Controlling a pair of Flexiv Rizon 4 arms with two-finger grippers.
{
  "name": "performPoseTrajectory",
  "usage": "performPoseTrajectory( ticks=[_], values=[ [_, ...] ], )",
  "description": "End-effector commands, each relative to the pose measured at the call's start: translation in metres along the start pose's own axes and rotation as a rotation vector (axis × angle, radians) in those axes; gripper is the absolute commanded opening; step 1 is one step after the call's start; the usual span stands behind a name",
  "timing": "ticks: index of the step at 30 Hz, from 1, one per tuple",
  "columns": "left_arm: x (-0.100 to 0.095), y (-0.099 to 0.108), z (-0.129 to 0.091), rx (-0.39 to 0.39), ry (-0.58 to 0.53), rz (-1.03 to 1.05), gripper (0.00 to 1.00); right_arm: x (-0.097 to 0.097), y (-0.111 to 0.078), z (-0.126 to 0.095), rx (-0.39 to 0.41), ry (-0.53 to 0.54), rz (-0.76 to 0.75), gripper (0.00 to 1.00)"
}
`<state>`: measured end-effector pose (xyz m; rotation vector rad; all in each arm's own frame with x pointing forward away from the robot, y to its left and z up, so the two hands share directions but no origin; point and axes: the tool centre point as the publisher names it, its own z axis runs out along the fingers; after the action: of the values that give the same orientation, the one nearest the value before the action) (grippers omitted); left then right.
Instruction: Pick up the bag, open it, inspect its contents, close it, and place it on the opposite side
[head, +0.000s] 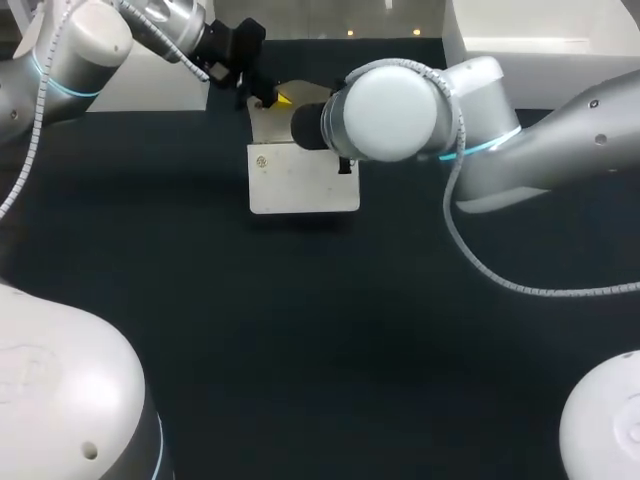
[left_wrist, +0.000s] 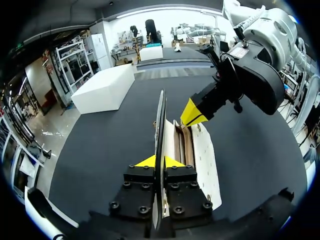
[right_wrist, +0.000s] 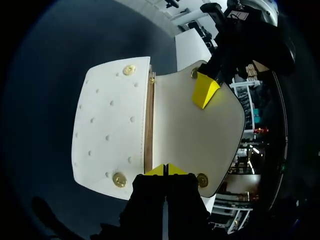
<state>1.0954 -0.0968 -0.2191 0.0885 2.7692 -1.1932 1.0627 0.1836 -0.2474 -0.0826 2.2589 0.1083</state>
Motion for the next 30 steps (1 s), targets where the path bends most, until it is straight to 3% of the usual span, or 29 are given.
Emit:
performPoseTrajectory(
  ticks=[1, 13, 24, 30],
  values=[
    [-0.001, 0.001, -0.002, 0.015, 0.001, -0.001, 0.00, 0.000, 0.003, 0.011, -0.002, 0.014, 0.000, 0.00],
    [0.001, -0.002, -0.005, 0.035, -0.001, -0.014, 0.00, 0.012, 0.005, 0.027, 0.002, 0.076, -0.016, 0.00],
    [-0.003, -0.004, -0.007, 0.068, 0.003, -0.053, 0.00, 0.038, 0.005, 0.021, 0.008, 0.118, -0.009, 0.00],
    [-0.002, -0.009, -0.006, 0.072, 0.009, -0.037, 0.00, 0.042, 0.003, 0.018, 0.014, 0.123, -0.008, 0.00]
  ],
)
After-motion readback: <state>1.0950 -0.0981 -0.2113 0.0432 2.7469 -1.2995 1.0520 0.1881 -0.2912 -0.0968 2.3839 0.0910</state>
